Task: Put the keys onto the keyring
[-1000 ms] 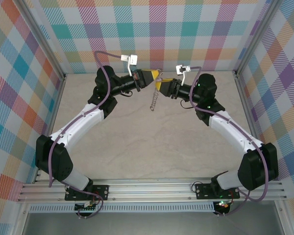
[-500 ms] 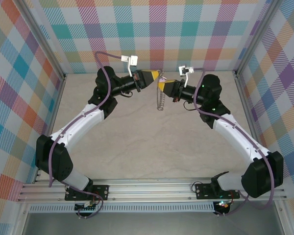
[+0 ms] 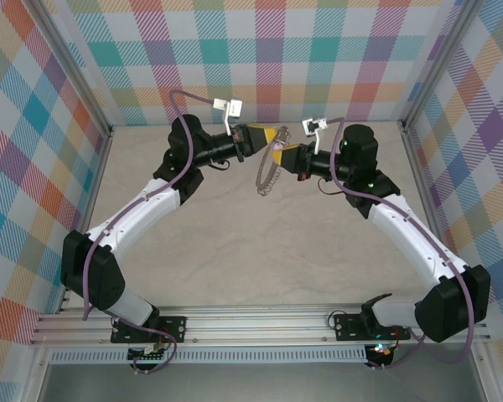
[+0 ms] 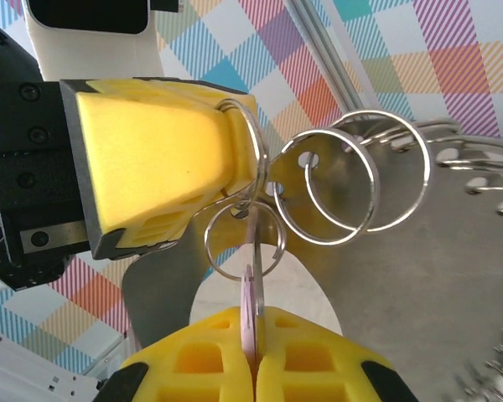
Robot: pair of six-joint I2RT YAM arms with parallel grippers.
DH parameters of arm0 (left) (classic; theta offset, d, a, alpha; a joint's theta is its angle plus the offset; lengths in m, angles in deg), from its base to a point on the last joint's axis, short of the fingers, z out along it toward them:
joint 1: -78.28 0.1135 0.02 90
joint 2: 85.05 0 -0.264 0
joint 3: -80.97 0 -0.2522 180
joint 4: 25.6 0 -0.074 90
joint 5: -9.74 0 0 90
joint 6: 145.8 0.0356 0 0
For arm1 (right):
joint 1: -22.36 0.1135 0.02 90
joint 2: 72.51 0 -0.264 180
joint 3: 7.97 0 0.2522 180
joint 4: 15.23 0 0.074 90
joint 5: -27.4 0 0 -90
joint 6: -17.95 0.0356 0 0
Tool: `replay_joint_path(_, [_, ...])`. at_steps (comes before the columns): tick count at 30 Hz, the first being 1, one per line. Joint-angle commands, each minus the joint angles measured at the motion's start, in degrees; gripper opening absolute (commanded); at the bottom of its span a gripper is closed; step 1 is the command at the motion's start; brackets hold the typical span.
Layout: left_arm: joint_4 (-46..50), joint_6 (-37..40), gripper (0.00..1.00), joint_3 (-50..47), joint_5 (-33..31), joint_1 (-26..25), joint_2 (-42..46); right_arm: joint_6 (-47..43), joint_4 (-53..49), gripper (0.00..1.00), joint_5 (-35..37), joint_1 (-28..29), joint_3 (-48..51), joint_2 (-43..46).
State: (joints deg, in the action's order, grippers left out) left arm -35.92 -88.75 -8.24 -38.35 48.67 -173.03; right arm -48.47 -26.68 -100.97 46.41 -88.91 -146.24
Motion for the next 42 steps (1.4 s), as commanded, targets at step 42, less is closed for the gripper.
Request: replay_joint_path(42, [12.2,16.4,0.0,2.6,0.0,0.0,4.1,-20.4,-35.8,0.0,4.6,0.3,-24.8,-7.9])
